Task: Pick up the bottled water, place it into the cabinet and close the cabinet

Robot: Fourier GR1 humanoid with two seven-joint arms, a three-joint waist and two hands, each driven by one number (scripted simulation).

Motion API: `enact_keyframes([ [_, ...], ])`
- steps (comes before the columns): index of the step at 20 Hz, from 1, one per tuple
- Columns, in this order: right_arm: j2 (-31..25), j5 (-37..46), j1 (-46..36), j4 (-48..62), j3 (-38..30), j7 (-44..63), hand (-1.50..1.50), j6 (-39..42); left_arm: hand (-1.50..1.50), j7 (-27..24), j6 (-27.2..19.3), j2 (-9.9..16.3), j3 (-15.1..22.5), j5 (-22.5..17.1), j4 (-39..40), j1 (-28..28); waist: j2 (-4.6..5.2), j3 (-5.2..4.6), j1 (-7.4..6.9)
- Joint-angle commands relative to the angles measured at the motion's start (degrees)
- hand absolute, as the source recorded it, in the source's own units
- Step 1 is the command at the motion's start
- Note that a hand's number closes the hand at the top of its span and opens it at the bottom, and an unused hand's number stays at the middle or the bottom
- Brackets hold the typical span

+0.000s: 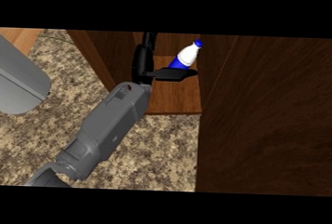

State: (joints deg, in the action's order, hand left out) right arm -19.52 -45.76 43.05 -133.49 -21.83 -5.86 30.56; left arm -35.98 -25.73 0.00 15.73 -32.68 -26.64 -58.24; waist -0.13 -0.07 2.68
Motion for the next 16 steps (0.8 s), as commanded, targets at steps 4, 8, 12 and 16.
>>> enact_keyframes([
  [4, 1.7, -1.5, 4.1, -8.3, -2.2, 2.3, -1.50, -1.2, -1.50, 0.5, -0.5, 0.0, 10.3, -3.8, -15.4, 14.2, -0.44, 0.01, -1.49],
  [8, 1.7, -0.7, 2.1, -8.9, -2.0, 3.4, -1.50, -3.8, -1.50, 2.1, -1.8, 0.0, 13.5, -3.2, -25.7, 21.4, -0.63, 0.01, -3.43],
  [12, 0.7, -1.1, 1.9, -10.7, -2.2, 5.9, -1.50, -5.6, -1.50, 0.8, -5.7, 0.0, 19.0, -3.9, -35.5, 29.9, -0.39, -0.03, -3.12],
  [16, 2.1, 0.2, 1.8, -10.4, -2.2, 5.4, -1.50, -5.3, -1.50, 1.5, -5.1, 3.3, 22.3, -2.3, -44.3, 38.9, -0.29, -0.01, -3.14],
])
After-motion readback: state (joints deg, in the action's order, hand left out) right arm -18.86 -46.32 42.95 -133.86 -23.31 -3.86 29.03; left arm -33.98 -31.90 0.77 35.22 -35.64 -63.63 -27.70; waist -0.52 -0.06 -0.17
